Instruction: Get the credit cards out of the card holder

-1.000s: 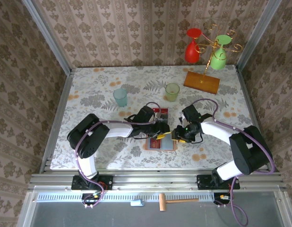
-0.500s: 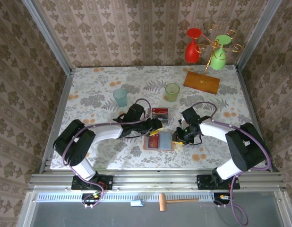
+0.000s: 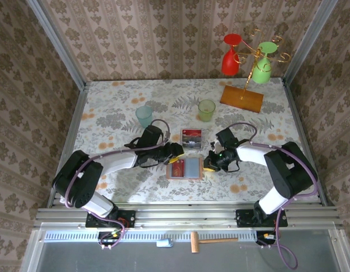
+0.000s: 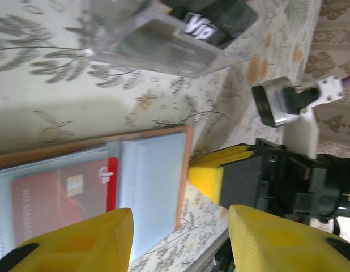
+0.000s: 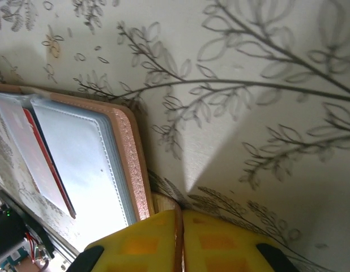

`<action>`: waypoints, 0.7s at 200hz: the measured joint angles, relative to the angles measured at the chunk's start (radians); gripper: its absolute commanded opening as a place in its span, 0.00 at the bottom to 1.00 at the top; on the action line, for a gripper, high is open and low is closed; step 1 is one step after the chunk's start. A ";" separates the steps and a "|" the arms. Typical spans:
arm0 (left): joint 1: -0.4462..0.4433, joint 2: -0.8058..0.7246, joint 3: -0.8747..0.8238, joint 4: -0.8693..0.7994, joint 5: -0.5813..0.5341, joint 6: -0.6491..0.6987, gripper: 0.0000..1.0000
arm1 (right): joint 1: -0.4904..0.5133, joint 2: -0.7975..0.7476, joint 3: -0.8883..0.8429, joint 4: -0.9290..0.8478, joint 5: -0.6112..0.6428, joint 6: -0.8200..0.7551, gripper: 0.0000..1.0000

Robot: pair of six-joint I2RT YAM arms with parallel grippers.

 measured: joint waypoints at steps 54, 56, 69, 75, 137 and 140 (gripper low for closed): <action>0.032 -0.021 -0.054 -0.040 -0.010 0.017 0.47 | 0.016 0.017 0.013 0.004 -0.015 -0.008 0.14; 0.032 -0.023 -0.054 -0.040 -0.010 0.017 0.47 | 0.016 0.017 0.014 0.002 -0.015 -0.009 0.14; 0.031 -0.026 -0.054 -0.040 -0.010 0.024 0.47 | 0.016 0.016 0.019 -0.008 -0.012 -0.012 0.19; 0.032 -0.028 -0.054 -0.040 -0.010 0.026 0.47 | 0.016 0.015 0.021 -0.011 -0.011 -0.011 0.19; 0.034 -0.029 -0.054 -0.091 -0.025 0.061 0.47 | 0.016 -0.054 0.054 -0.105 0.048 -0.019 0.19; 0.034 -0.029 -0.054 -0.092 -0.025 0.061 0.47 | 0.016 -0.058 0.058 -0.111 0.053 -0.023 0.18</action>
